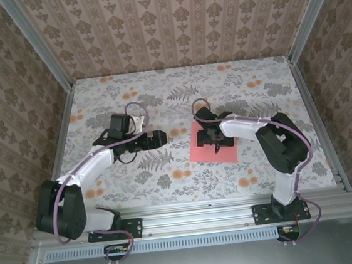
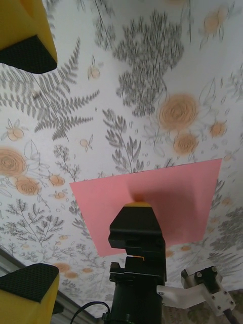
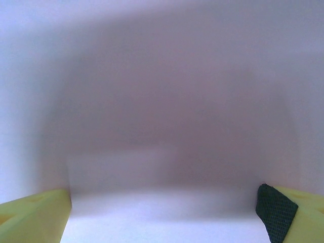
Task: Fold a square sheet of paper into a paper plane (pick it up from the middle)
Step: Move the square sheet of paper to the center of the table.
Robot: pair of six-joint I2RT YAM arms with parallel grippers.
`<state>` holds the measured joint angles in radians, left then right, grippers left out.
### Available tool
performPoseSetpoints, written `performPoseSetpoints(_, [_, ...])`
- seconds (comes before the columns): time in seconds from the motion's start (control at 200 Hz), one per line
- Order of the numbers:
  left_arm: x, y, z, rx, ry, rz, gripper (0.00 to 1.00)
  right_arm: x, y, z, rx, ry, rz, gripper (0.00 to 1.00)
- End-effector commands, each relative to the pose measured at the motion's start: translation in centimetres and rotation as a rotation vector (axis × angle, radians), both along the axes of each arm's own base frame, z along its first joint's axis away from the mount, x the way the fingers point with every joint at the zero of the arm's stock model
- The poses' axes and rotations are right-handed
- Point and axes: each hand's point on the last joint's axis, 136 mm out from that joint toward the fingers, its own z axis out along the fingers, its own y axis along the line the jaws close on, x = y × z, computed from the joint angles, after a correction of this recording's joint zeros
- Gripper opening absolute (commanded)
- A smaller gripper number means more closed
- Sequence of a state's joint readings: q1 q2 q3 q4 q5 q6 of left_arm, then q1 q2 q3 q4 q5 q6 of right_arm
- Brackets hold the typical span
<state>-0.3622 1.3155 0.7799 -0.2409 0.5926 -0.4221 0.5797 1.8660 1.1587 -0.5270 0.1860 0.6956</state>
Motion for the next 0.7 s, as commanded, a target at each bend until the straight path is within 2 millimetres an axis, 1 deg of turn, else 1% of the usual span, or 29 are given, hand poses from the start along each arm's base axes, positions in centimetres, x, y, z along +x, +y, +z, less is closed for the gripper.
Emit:
performPoseSetpoints(0.0, [-0.9, 1.8, 0.0, 0.018, 0.004, 0.027, 1.0, -0.2, 2.4, -0.8, 0.028, 0.065, 0.11, 0.98])
performPoseSetpoints(0.12, [-1.1, 3.2, 0.1, 0.019, 0.008, 0.058, 1.0, 0.9, 4.4, -0.9, 0.047, 0.078, 0.162, 0.97])
performPoseSetpoints(0.205, [-1.3, 3.7, 0.2, 0.012, 0.006, 0.07, 1.0, 1.3, 5.0, -1.0, 0.034, 0.093, 0.171, 0.97])
performPoseSetpoints(0.315, [-1.5, 4.0, 0.0, 0.011, 0.012, 0.076, 1.0, 1.8, 5.2, -0.3, 0.026, 0.079, 0.158, 0.97])
performPoseSetpoints(0.365, [-1.6, 4.1, -0.2, 0.01, 0.017, 0.078, 1.0, 2.1, 5.4, 0.6, 0.028, 0.061, 0.16, 0.98])
performPoseSetpoints(0.45, [-1.6, 4.1, -0.4, 0.007, 0.02, 0.08, 1.0, 2.7, 5.1, 2.3, -0.008, 0.03, 0.16, 0.98])
performPoseSetpoints(0.52, [-1.6, 4.1, -0.4, 0.003, 0.022, 0.08, 1.0, 2.8, 4.7, 3.1, -0.028, 0.028, 0.149, 0.98])
performPoseSetpoints(0.585, [-1.5, 4.1, -0.5, 0.004, 0.021, 0.082, 1.0, 2.9, 5.0, 3.2, -0.021, 0.031, 0.141, 0.99])
performPoseSetpoints(0.695, [-1.5, 4.1, -0.6, 0.001, 0.026, 0.086, 1.0, 3.1, 5.3, 2.5, -0.024, 0.048, 0.129, 0.99])
